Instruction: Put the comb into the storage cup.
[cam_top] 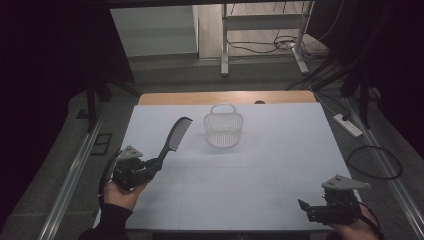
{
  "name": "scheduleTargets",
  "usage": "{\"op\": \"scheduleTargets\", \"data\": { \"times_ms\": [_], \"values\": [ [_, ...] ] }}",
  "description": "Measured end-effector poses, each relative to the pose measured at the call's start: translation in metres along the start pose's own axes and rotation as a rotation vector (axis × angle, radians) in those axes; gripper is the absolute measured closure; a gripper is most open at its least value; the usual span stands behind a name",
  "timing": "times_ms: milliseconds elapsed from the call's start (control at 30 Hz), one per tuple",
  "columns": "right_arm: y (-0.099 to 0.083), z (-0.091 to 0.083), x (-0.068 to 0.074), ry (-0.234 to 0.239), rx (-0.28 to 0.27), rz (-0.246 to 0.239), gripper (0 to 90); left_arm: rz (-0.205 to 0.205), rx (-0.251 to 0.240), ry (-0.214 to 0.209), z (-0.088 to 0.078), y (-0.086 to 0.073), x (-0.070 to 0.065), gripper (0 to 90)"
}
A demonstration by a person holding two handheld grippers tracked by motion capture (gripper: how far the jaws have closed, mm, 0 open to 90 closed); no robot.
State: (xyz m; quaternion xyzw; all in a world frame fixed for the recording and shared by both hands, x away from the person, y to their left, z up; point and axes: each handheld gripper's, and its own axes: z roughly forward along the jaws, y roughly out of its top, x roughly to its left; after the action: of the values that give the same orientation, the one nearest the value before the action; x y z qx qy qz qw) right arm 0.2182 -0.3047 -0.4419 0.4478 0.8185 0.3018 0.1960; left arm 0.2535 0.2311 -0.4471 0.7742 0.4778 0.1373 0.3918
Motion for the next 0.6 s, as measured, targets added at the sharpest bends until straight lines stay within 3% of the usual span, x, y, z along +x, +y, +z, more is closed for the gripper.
{"op": "scheduleTargets", "data": {
  "times_ms": [600],
  "values": [
    [-0.001, -0.003, -0.001, 0.017, -0.029, 0.003, 4.7, 0.015, -0.063, -0.065, -0.011, -0.006, -0.03, 72.5]
  ]
}}
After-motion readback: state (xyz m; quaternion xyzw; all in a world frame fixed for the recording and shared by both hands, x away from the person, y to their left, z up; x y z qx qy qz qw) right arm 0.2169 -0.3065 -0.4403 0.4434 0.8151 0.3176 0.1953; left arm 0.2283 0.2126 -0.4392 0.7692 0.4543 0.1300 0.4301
